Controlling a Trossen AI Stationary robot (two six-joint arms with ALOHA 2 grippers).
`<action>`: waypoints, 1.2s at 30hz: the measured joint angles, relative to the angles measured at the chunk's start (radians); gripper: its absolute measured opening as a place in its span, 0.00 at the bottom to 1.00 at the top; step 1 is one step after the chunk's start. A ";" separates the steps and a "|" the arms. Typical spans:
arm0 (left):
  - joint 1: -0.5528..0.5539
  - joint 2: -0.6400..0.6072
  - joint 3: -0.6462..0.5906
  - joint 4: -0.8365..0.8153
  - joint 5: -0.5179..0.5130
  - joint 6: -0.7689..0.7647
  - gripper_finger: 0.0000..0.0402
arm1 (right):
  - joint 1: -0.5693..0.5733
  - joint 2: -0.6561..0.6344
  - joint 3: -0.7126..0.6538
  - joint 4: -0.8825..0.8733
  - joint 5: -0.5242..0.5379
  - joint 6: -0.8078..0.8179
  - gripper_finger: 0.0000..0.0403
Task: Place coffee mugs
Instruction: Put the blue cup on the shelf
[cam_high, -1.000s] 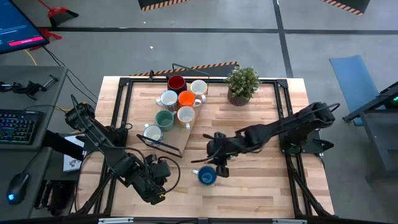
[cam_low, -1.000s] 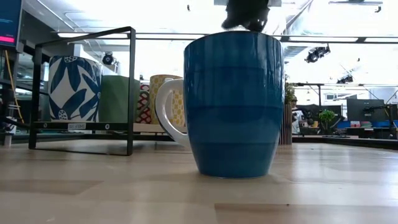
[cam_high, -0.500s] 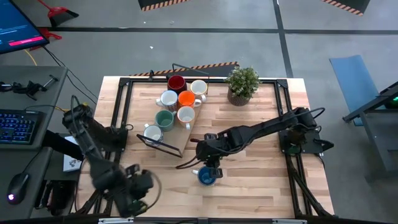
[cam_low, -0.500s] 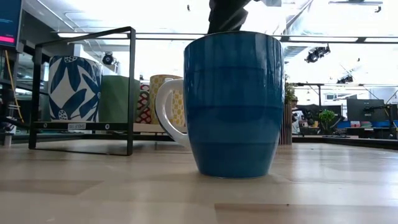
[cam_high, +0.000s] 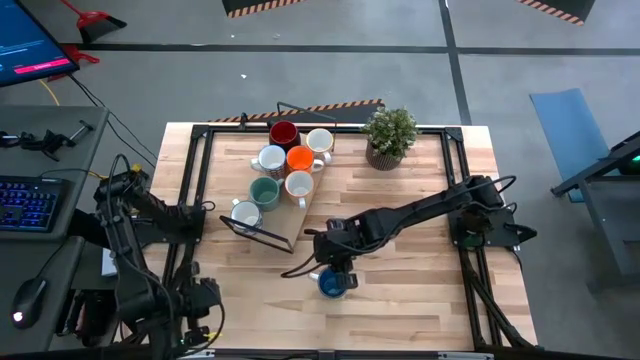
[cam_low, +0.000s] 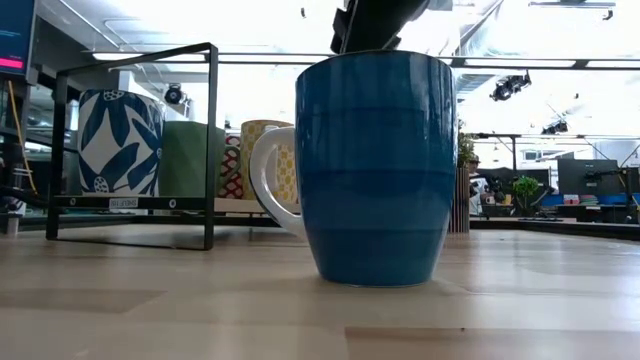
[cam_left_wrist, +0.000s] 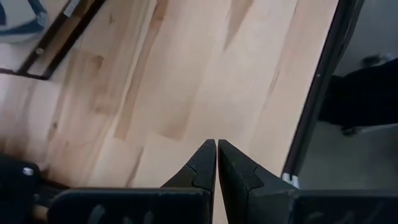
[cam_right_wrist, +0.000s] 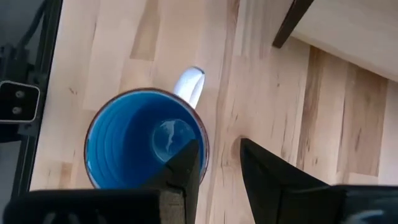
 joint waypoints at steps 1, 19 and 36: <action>0.000 0.000 0.000 -0.005 0.000 0.011 0.02 | 0.000 0.000 0.000 0.006 0.000 0.000 0.23; 0.000 0.000 -0.001 -0.017 -0.001 0.008 0.02 | 0.027 0.091 -0.001 0.015 0.003 -0.050 0.23; 0.000 0.000 -0.001 -0.017 -0.007 -0.068 0.02 | -0.019 0.129 -0.001 0.021 -0.043 -0.086 0.03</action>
